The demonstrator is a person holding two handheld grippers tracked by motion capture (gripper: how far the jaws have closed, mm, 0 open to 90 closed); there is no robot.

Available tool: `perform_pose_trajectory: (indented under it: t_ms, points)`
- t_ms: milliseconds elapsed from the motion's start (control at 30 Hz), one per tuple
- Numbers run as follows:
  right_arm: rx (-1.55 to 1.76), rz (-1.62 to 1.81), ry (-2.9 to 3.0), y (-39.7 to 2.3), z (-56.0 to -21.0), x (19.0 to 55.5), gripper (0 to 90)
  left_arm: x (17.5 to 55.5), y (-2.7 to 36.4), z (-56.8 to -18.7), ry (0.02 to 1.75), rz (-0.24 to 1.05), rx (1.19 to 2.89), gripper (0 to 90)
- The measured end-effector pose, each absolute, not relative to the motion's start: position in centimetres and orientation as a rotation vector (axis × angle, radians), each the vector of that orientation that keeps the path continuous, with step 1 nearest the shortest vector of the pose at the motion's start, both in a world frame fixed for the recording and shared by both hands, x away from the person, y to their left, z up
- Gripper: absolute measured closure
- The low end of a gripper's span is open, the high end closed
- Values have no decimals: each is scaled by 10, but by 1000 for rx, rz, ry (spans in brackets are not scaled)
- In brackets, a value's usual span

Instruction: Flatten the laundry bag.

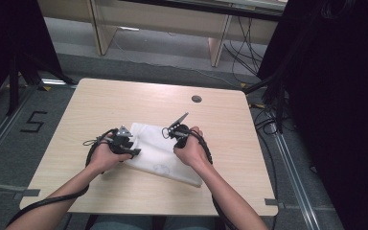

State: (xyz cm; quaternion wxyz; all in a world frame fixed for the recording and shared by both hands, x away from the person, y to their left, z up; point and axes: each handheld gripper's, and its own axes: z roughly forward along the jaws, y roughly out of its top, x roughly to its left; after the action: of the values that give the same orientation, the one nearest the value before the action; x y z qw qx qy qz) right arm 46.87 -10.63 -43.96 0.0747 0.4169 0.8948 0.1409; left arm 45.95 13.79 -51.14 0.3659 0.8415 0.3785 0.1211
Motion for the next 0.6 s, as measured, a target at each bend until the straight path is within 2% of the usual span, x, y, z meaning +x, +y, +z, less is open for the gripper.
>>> perform_pose_trajectory:
  t_ms: [167,300,333,400,533,600]
  points:
    - [1234,438,2683,-110,-431,468,896,458,139,-500,957,326,2152,541]
    - [1233,499,2651,-117,-420,470,895,448,137,-467,875,405,2117,540]
    - [1254,539,2647,-121,-414,472,895,444,135,-461,847,414,2127,624]
    - [1265,536,2639,-122,-411,472,895,434,127,-451,797,374,2138,668]
    - [1251,549,2606,-129,-405,474,895,420,114,-440,757,385,2165,693]
    - [1260,556,2604,-132,-404,474,896,416,109,-435,741,440,2189,691]
